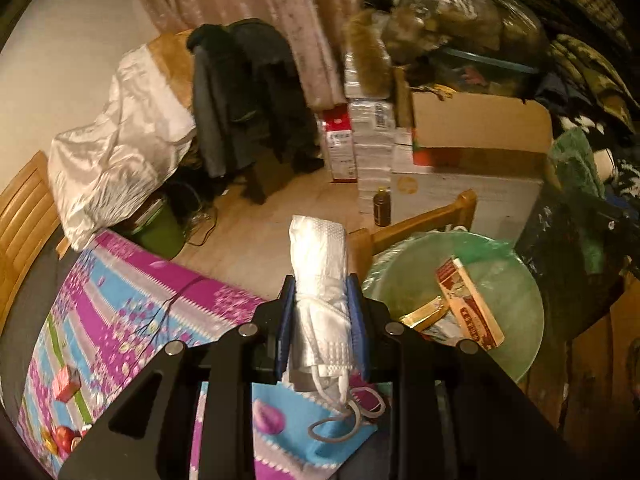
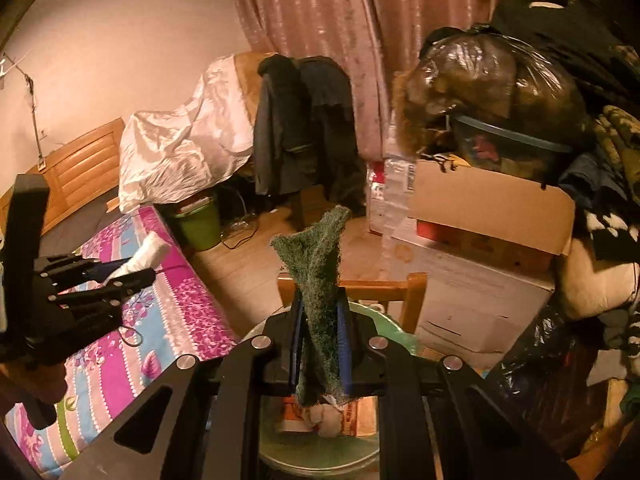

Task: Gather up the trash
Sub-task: 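Open the left gripper to drop the mask while right opens to drop the scrubber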

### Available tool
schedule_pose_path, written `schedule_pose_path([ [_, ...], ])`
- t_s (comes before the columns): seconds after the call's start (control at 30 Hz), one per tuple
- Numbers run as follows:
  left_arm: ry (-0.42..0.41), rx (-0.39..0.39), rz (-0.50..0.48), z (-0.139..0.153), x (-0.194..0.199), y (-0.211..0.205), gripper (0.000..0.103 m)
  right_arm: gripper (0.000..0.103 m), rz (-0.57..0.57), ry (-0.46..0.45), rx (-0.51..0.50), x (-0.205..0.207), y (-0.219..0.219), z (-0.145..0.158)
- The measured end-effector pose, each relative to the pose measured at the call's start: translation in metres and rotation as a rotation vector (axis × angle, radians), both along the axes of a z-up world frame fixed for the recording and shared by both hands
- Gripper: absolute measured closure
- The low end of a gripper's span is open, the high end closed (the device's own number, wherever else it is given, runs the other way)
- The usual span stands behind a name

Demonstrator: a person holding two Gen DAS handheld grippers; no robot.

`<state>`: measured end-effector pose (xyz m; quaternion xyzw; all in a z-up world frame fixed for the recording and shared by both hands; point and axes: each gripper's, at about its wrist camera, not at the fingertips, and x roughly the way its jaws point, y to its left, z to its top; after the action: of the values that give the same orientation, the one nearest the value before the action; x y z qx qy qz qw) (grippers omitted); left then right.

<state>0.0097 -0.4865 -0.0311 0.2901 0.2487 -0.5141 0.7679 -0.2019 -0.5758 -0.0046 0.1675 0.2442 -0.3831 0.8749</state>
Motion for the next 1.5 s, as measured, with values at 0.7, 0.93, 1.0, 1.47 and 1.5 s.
schedule_pose_path([
  [0.7,0.128,0.095,-0.155,-0.046,-0.036,-0.044,0.079,0.087,-0.047,0.058,0.124,-0.013,-0.027,-0.039],
  [0.93,0.186,0.089,-0.207,-0.048,-0.036,-0.053,0.079,0.087,-0.068,0.052,0.173,-0.022,-0.031,-0.049],
  [1.0,0.206,0.079,-0.225,-0.045,-0.037,-0.057,0.079,0.087,-0.068,0.043,0.184,-0.022,-0.032,-0.05],
  [1.47,0.277,0.061,-0.207,-0.052,-0.02,-0.062,0.039,0.052,-0.063,0.034,0.231,-0.017,-0.041,-0.06],
  [1.5,0.279,0.06,-0.205,-0.052,-0.018,-0.061,0.039,0.052,-0.062,0.033,0.234,-0.017,-0.041,-0.062],
])
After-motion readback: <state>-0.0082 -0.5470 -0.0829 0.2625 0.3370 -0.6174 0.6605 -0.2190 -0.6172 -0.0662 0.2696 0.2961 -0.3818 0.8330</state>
